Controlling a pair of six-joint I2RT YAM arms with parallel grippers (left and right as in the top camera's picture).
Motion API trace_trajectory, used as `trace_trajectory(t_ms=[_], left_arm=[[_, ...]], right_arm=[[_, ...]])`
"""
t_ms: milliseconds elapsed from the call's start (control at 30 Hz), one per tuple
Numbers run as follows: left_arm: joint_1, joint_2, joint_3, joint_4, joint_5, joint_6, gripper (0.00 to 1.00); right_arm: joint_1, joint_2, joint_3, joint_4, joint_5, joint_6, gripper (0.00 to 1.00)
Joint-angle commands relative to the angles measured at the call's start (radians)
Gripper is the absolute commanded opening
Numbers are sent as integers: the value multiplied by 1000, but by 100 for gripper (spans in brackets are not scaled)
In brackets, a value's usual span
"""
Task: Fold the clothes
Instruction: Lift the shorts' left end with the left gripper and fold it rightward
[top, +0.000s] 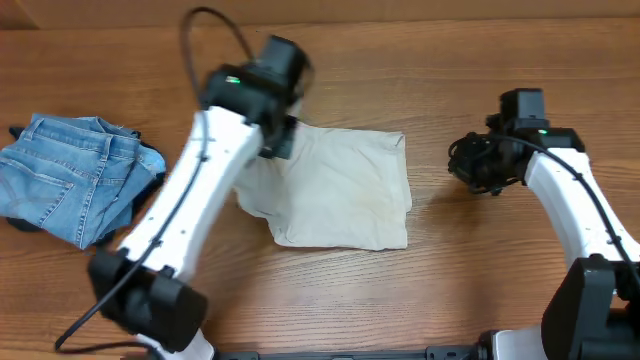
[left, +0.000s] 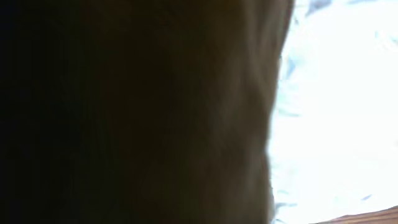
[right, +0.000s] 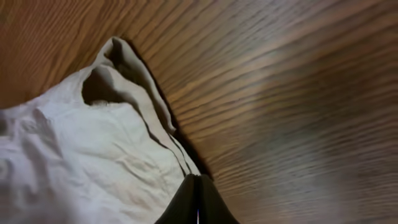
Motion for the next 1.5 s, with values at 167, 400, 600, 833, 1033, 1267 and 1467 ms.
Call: trace_trajectory(t_ms=[167, 400, 600, 833, 1033, 1267, 1467], left_arm=[[-232, 285, 32, -10, -155, -176, 4], [-329, 286, 215, -44, -203, -248, 4], [-335, 286, 223, -49, -172, -286, 4], [-147, 272, 241, -257, -288, -317, 4], [-48, 253, 241, -353, -444, -283, 4], [-113, 167, 241, -204, -161, -138, 4], [-31, 160, 241, -269, -222, -148, 4]], right_arm=[[-19, -18, 20, -8, -51, -21, 4], [-25, -18, 20, 5, -34, 17, 4], [-38, -7, 19, 30, 4, 84, 4], [-1, 120, -35, 15, 28, 23, 4], [238, 205, -56, 144, -33, 77, 4], [298, 243, -56, 221, -63, 166, 4], [420, 352, -66, 387, -217, 221, 4]])
